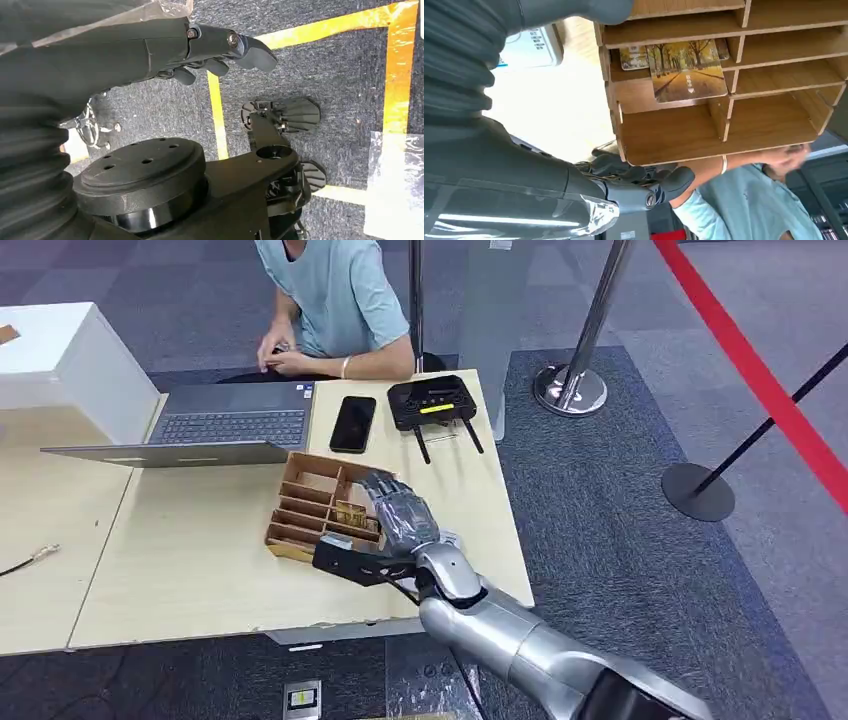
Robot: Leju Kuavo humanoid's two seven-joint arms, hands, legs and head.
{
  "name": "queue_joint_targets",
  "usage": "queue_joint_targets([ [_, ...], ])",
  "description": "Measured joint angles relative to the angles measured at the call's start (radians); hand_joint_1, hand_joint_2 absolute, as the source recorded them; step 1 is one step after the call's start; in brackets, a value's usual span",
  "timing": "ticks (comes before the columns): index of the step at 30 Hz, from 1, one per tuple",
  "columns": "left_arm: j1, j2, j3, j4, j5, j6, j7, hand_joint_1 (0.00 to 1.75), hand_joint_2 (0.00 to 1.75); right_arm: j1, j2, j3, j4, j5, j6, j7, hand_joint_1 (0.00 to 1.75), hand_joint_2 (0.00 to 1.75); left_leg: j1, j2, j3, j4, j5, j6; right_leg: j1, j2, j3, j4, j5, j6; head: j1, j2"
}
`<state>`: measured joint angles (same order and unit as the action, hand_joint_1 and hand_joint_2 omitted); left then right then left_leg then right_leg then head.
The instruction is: Pass the card to the sensor for recognition and then transmit it.
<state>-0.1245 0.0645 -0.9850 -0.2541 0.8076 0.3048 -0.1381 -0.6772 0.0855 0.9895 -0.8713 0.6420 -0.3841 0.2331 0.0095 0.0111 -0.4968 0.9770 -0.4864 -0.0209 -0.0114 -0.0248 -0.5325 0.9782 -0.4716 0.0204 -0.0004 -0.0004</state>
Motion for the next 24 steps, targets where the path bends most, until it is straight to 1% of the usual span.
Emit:
queue_joint_targets([
  [5, -0.004, 0.000, 0.000, 0.000, -0.011, -0.004, 0.004, 0.00, 1.75, -0.013, 0.000, 0.000, 0.008, 0.003, 0.000, 0.005, 0.47, 1.75, 0.000, 0.000, 0.000, 0.000, 0.000, 0.000, 0.000, 0.000, 0.000, 0.000, 0.000, 0.000, 0.000, 0.000],
  [9, -0.007, -0.001, -0.001, 0.000, -0.019, -0.009, 0.013, 0.00, 1.75, -0.041, -0.009, -0.003, 0.033, 0.004, -0.002, 0.018, 0.45, 1.75, 0.000, 0.000, 0.000, 0.000, 0.000, 0.000, 0.000, 0.000, 0.000, 0.000, 0.000, 0.000, 0.000, 0.000],
  [12, -0.008, -0.001, -0.006, 0.000, -0.021, -0.010, 0.014, 0.00, 1.75, -0.066, -0.020, -0.010, 0.053, 0.003, 0.001, 0.026, 0.52, 1.75, 0.000, 0.000, 0.000, 0.000, 0.000, 0.000, 0.000, 0.000, 0.000, 0.000, 0.000, 0.000, 0.000, 0.000],
  [15, -0.009, -0.001, -0.011, 0.000, -0.024, -0.010, 0.015, 0.00, 1.75, -0.083, -0.033, -0.017, 0.070, 0.001, 0.010, 0.032, 0.49, 1.75, 0.000, 0.000, 0.000, 0.001, 0.000, 0.000, 0.000, 0.000, 0.000, 0.000, 0.000, 0.000, 0.000, 0.000],
  [22, -0.009, -0.003, -0.018, 0.000, -0.027, -0.010, 0.019, 0.00, 1.75, -0.097, -0.050, -0.026, 0.098, 0.005, 0.016, 0.041, 0.51, 1.75, 0.000, 0.000, 0.000, 0.001, 0.000, 0.000, 0.000, 0.000, 0.000, 0.000, 0.000, 0.000, 0.000, 0.000],
  [24, -0.009, -0.003, -0.019, 0.000, -0.027, -0.010, 0.019, 0.00, 1.75, -0.097, -0.052, -0.026, 0.102, 0.007, 0.016, 0.042, 0.54, 1.75, 0.000, 0.000, 0.000, 0.001, 0.000, 0.000, 0.000, 0.000, 0.000, 0.000, 0.000, 0.000, 0.000, 0.000],
])
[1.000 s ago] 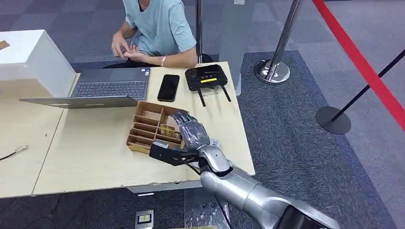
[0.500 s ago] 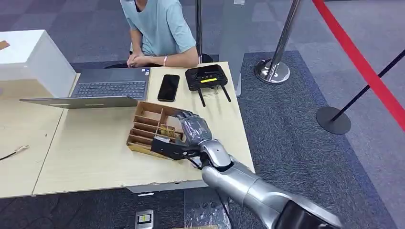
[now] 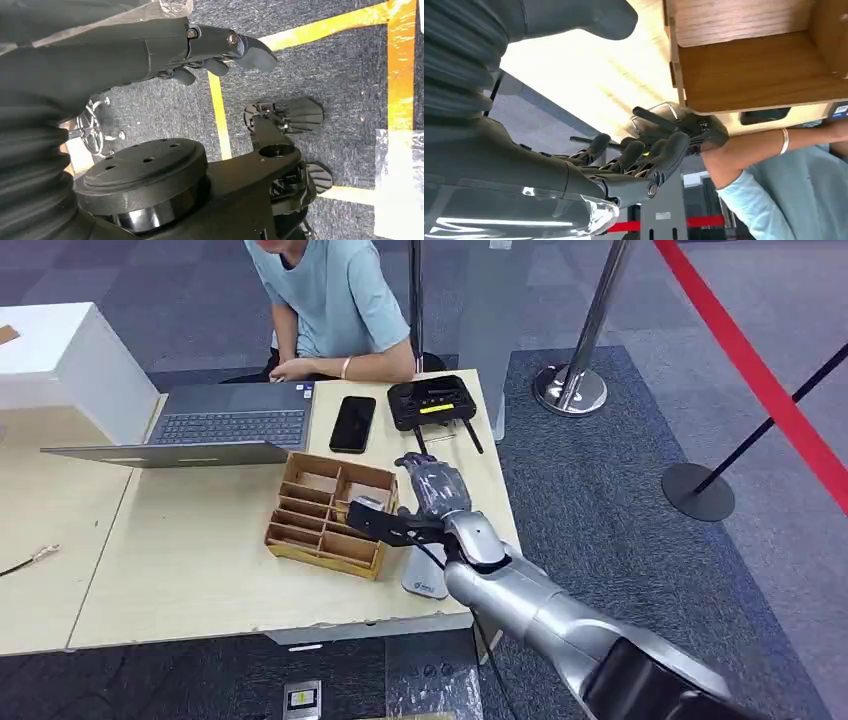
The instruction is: Pass the card to the sensor for recognition and then transmit it.
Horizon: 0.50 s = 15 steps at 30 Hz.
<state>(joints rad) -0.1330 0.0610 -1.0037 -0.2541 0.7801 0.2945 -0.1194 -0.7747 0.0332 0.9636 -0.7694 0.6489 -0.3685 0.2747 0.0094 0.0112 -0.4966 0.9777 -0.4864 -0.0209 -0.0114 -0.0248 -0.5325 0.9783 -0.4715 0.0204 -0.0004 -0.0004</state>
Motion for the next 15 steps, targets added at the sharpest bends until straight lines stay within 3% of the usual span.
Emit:
queue_joint_targets([
  [12, -0.003, -0.006, -0.003, 0.000, 0.001, -0.002, -0.002, 0.00, 1.75, -0.001, 0.010, 0.005, 0.019, 0.015, 0.010, -0.021, 0.49, 1.75, 0.000, 0.000, 0.000, 0.000, 0.000, 0.000, 0.000, 0.000, 0.000, 0.000, 0.000, 0.000, 0.000, 0.000],
  [15, -0.004, -0.010, -0.004, 0.000, 0.002, -0.003, -0.003, 0.00, 1.75, -0.004, 0.050, 0.017, 0.023, 0.014, 0.026, -0.039, 0.51, 1.75, 0.000, 0.000, 0.000, 0.000, 0.000, 0.000, 0.000, 0.000, 0.000, 0.000, 0.000, 0.000, 0.000, 0.000],
])
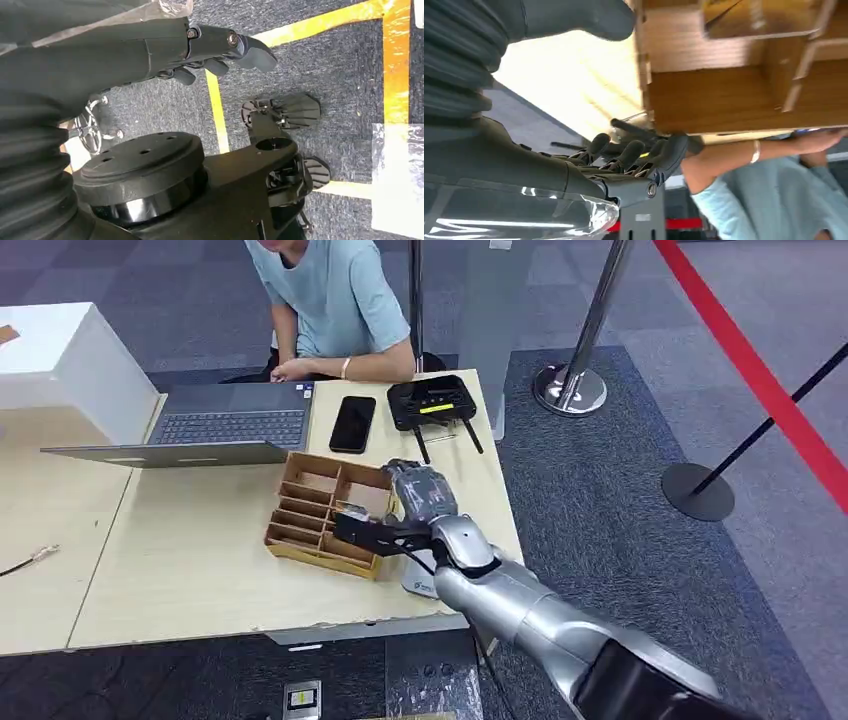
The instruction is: Pass the card to the sensor for recognition and then transmit it.
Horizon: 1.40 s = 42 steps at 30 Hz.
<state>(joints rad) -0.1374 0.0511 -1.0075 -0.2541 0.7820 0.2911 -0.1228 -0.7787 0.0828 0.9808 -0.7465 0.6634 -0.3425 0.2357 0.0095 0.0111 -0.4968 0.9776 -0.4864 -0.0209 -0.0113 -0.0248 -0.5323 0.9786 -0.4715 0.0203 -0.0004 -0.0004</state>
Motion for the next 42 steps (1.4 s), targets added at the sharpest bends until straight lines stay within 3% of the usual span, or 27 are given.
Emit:
queue_joint_targets([
  [16, -0.003, -0.005, 0.000, 0.000, 0.000, 0.000, 0.000, 0.00, 1.75, -0.010, 0.089, 0.030, -0.009, -0.026, 0.030, -0.031, 0.52, 1.75, 0.000, 0.000, 0.000, 0.000, 0.000, 0.000, 0.000, 0.000, 0.000, 0.000, 0.000, 0.000, 0.000, 0.000],
  [42, 0.005, -0.007, 0.000, 0.000, 0.006, 0.000, -0.002, 0.00, 1.75, 0.012, 0.101, 0.058, 0.087, -0.043, 0.027, -0.020, 0.61, 1.75, 0.000, 0.000, 0.000, 0.000, 0.000, 0.000, 0.000, 0.000, 0.000, 0.000, 0.000, 0.000, 0.000, 0.000],
])
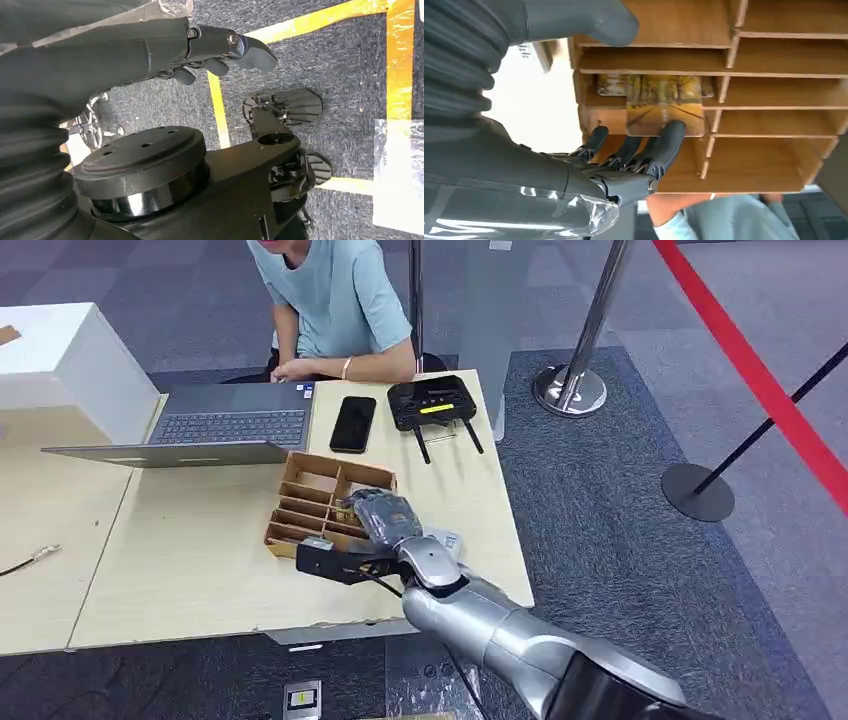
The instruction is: Pass the card to the sensor for recognition and then transmit it.
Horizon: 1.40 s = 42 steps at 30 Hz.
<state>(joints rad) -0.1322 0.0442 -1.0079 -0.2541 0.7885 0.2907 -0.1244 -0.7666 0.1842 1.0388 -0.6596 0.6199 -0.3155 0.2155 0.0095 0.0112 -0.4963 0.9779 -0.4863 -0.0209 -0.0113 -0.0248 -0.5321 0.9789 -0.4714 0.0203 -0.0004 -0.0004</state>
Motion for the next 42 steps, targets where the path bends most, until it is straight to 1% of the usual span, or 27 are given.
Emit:
queue_joint_targets([
  [1, 0.000, 0.000, 0.000, 0.000, 0.000, 0.000, 0.000, 0.00, 1.75, -0.003, -0.001, 0.000, 0.005, 0.000, 0.000, 0.002, 0.59, 1.75, 0.000, 0.000, 0.000, 0.000, 0.000, 0.000, 0.000, 0.000, 0.000, 0.000, 0.000, 0.000, 0.000, 0.000],
  [4, 0.001, 0.000, 0.000, 0.000, 0.000, 0.000, 0.000, 0.00, 1.75, -0.010, -0.006, 0.000, 0.020, 0.003, 0.002, 0.012, 0.61, 1.75, 0.000, 0.000, 0.000, 0.000, 0.000, 0.000, 0.000, 0.000, 0.000, 0.000, 0.000, 0.000, 0.000, 0.000],
  [11, 0.006, 0.000, 0.000, 0.000, -0.001, 0.000, 0.002, 0.00, 1.75, -0.011, -0.016, 0.000, 0.042, 0.006, 0.001, 0.012, 0.61, 1.75, 0.000, 0.000, 0.001, 0.000, 0.000, 0.000, 0.000, 0.000, 0.001, 0.000, 0.000, 0.000, 0.000, 0.000],
  [13, 0.006, 0.000, 0.000, 0.000, -0.002, -0.001, 0.002, 0.00, 1.75, -0.012, -0.016, 0.000, 0.045, 0.007, -0.001, 0.012, 0.66, 1.75, 0.000, 0.000, 0.001, 0.000, 0.000, 0.000, 0.000, 0.000, 0.001, 0.000, 0.000, 0.000, 0.000, 0.000],
  [14, 0.006, 0.000, 0.000, 0.000, -0.004, -0.002, 0.004, 0.00, 1.75, -0.012, -0.017, 0.000, 0.046, 0.007, -0.004, 0.013, 0.94, 1.75, 0.000, 0.000, 0.001, 0.000, 0.000, 0.000, 0.000, 0.000, 0.001, 0.000, 0.000, 0.000, 0.000, 0.000],
  [15, 0.006, 0.000, 0.000, 0.000, -0.004, -0.003, 0.005, 0.00, 1.75, -0.013, -0.017, 0.000, 0.046, 0.007, -0.006, 0.013, 1.69, 1.75, 0.000, 0.000, 0.001, 0.000, 0.000, 0.000, 0.000, 0.000, 0.001, 0.000, 0.000, 0.000, 0.000, 0.000],
  [16, 0.007, 0.000, 0.000, 0.000, -0.004, -0.003, 0.005, 0.00, 1.75, -0.014, -0.017, 0.000, 0.046, 0.007, -0.009, 0.012, 1.75, 1.75, 0.000, 0.000, 0.001, 0.000, 0.000, 0.000, 0.000, 0.000, 0.001, 0.000, 0.000, 0.000, 0.000, 0.000],
  [22, 0.006, 0.000, 0.000, 0.000, -0.008, -0.005, 0.005, 0.00, 1.75, -0.028, -0.017, 0.000, 0.043, 0.016, 0.001, 0.011, 1.75, 1.75, 0.000, 0.000, 0.001, 0.000, 0.000, 0.000, 0.000, 0.000, 0.001, 0.000, 0.000, 0.000, 0.000, 0.000],
  [34, 0.005, 0.000, 0.000, 0.000, -0.012, -0.006, 0.005, 0.00, 1.75, -0.034, -0.016, 0.000, 0.037, 0.024, -0.008, 0.009, 1.75, 1.75, 0.000, 0.000, 0.003, 0.000, 0.000, 0.000, 0.000, 0.000, 0.003, 0.000, 0.000, 0.000, 0.000, 0.000],
  [42, 0.005, 0.000, -0.001, 0.000, -0.015, -0.009, 0.012, 0.00, 1.75, -0.041, -0.029, -0.006, 0.017, 0.026, -0.025, 0.019, 1.75, 1.75, 0.000, 0.000, 0.004, 0.001, 0.000, 0.000, 0.000, 0.000, 0.004, 0.000, 0.000, 0.000, 0.000, 0.000],
])
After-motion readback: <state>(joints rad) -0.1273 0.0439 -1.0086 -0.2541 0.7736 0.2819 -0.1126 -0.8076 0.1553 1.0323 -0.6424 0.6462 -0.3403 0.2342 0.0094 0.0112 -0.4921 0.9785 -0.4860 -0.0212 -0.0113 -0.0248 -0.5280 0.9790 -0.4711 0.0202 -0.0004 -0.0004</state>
